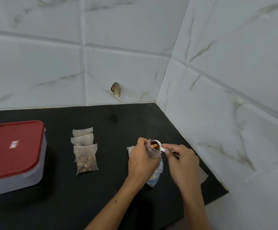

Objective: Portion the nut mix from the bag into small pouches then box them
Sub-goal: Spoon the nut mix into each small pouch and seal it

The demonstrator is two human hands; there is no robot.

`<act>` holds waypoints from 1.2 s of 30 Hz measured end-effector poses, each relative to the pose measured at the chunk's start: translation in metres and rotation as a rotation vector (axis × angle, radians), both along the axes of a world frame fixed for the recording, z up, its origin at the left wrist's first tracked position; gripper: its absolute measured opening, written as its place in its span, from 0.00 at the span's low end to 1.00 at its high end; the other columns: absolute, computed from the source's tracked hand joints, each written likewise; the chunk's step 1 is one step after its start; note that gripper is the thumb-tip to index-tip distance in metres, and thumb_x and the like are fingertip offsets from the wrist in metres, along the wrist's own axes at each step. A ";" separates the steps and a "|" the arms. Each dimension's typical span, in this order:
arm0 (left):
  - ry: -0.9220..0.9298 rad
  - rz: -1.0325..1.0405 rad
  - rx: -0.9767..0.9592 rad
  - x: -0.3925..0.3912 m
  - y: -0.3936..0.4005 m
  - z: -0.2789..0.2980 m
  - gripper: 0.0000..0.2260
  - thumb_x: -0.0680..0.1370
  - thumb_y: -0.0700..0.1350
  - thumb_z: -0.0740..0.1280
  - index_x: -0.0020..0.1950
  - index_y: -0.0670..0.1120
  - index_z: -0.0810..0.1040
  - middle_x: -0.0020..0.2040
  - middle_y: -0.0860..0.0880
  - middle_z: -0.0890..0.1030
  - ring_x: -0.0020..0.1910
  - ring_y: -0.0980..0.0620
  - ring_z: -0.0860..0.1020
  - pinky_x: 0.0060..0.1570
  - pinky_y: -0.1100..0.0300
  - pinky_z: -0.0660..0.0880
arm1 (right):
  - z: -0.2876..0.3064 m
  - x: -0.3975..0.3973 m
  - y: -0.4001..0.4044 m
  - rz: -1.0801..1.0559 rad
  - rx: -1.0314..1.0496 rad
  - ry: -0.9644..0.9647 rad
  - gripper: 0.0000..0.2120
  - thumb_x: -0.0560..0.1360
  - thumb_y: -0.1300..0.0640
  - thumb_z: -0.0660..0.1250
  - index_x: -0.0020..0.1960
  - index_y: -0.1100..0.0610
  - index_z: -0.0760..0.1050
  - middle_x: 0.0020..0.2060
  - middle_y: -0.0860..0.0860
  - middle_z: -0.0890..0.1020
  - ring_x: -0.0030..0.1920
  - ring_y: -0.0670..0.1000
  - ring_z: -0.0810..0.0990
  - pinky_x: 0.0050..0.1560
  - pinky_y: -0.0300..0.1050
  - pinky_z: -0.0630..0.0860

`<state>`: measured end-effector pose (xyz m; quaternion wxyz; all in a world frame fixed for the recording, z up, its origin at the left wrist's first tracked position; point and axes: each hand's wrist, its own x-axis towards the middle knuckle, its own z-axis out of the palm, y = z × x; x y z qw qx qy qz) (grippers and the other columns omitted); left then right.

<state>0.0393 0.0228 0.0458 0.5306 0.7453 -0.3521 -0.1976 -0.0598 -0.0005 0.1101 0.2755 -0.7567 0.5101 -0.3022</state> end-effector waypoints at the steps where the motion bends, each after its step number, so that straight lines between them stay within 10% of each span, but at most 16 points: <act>1: 0.013 0.000 -0.012 -0.001 0.000 -0.001 0.15 0.70 0.48 0.72 0.51 0.51 0.69 0.43 0.55 0.78 0.45 0.55 0.78 0.42 0.58 0.78 | -0.001 0.002 0.001 0.013 -0.056 0.043 0.11 0.77 0.62 0.64 0.56 0.55 0.81 0.50 0.52 0.81 0.42 0.42 0.73 0.36 0.25 0.66; 6: 0.107 0.009 -0.086 0.002 0.002 -0.002 0.17 0.70 0.45 0.74 0.53 0.48 0.70 0.44 0.54 0.79 0.44 0.56 0.79 0.43 0.53 0.80 | 0.005 0.007 0.003 0.046 -0.120 0.246 0.14 0.78 0.58 0.63 0.63 0.54 0.76 0.59 0.53 0.77 0.57 0.49 0.74 0.51 0.32 0.66; 36: 0.123 -0.066 -0.093 0.011 0.003 0.003 0.18 0.70 0.46 0.75 0.51 0.47 0.68 0.43 0.54 0.77 0.42 0.57 0.78 0.39 0.63 0.76 | -0.003 0.022 -0.004 0.098 -0.103 0.172 0.12 0.76 0.61 0.65 0.57 0.54 0.80 0.52 0.52 0.80 0.50 0.45 0.75 0.46 0.28 0.69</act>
